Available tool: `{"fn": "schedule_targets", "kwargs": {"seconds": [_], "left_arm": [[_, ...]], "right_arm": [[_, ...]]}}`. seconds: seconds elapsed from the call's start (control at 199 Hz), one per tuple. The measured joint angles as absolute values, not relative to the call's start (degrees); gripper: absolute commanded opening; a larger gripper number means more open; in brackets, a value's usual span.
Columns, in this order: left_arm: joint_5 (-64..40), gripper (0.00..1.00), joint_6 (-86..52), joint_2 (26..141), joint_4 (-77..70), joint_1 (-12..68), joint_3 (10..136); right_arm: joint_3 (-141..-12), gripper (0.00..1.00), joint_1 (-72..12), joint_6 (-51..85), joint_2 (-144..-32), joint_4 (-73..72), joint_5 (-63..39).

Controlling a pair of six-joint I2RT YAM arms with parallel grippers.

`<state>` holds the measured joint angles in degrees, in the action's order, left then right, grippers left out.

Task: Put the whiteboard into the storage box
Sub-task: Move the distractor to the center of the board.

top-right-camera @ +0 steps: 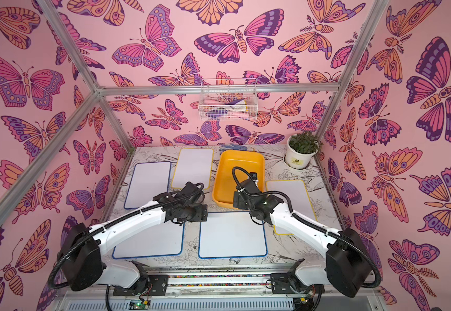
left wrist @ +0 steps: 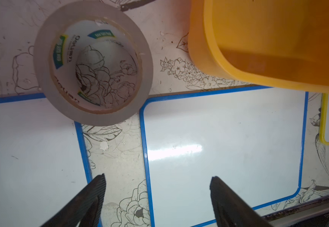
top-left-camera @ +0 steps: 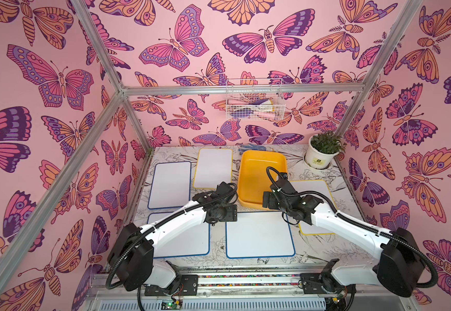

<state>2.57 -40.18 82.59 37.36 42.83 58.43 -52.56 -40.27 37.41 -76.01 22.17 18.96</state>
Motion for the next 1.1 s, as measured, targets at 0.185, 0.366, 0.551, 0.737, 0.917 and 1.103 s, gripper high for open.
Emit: {"fn": "schedule_targets", "kwargs": {"seconds": [0.185,0.366,0.551,0.737,0.917,1.103], "left_arm": [[1.91,0.86,-41.21,84.86,32.03,43.42,57.43],[1.06,0.86,-41.25,89.17,27.90,43.42,56.99],[-0.21,0.86,-41.19,93.14,25.98,41.50,56.99],[-0.91,0.86,-40.53,93.34,25.21,36.36,56.80],[-1.83,0.85,-39.40,93.34,25.12,32.14,56.36],[-3.05,0.84,-39.24,93.19,25.10,31.94,56.29]], "right_arm": [[-49.54,0.96,-38.57,37.71,-72.60,23.00,16.99],[-47.22,0.96,-36.49,37.74,-68.97,23.99,15.25],[-45.15,0.96,-35.07,37.74,-67.02,24.91,13.74],[-43.42,0.96,-34.89,38.13,-66.87,24.86,11.92],[-43.09,0.96,-34.89,39.77,-69.28,23.55,8.64],[-42.35,0.95,-34.89,43.20,-74.02,18.06,2.07]]}}
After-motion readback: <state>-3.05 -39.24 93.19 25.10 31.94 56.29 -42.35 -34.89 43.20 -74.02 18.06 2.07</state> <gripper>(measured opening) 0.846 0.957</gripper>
